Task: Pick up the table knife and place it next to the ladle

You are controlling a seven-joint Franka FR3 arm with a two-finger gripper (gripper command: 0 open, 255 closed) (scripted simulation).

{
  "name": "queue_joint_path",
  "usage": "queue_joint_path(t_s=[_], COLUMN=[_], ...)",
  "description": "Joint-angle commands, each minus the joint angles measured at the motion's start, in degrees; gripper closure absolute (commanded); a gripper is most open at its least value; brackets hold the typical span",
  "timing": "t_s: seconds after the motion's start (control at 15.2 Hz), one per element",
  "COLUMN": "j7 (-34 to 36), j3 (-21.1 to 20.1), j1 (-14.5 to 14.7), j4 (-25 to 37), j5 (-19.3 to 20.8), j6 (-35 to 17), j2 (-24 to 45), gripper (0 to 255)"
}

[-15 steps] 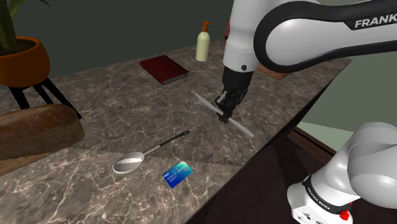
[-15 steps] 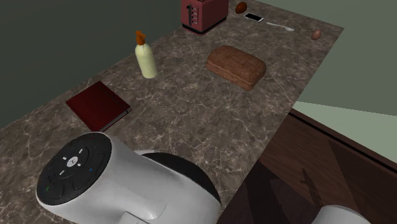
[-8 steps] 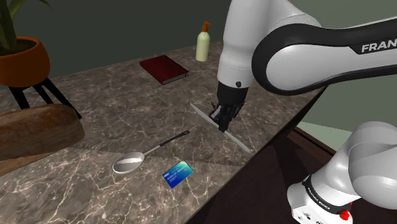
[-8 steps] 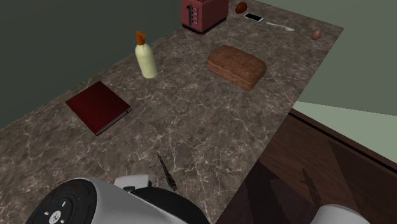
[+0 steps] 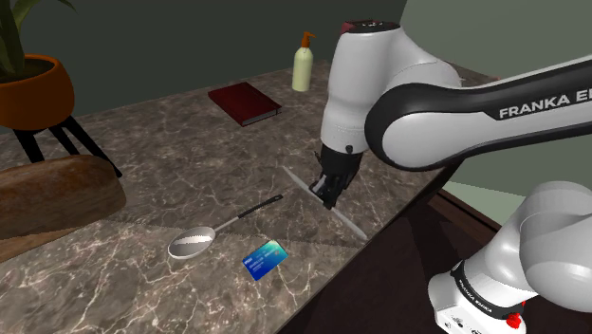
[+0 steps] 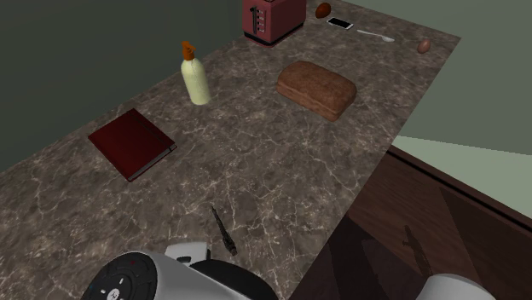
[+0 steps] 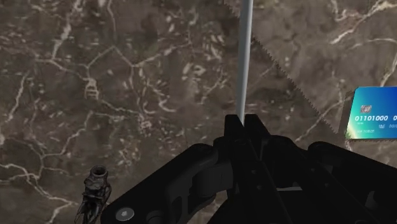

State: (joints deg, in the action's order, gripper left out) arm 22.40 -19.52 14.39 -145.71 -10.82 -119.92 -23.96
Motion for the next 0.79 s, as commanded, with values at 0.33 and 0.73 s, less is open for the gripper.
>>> queue_joint_path(t_s=[0.33,0.73], j7=[0.28,0.28], j3=[-0.95,-0.95], j1=[-0.1,-0.1], j4=[-2.79,-2.79], j5=[0.0,0.0], j6=[-5.97,-5.97], j2=[3.17,3.17], gripper=[255,255])
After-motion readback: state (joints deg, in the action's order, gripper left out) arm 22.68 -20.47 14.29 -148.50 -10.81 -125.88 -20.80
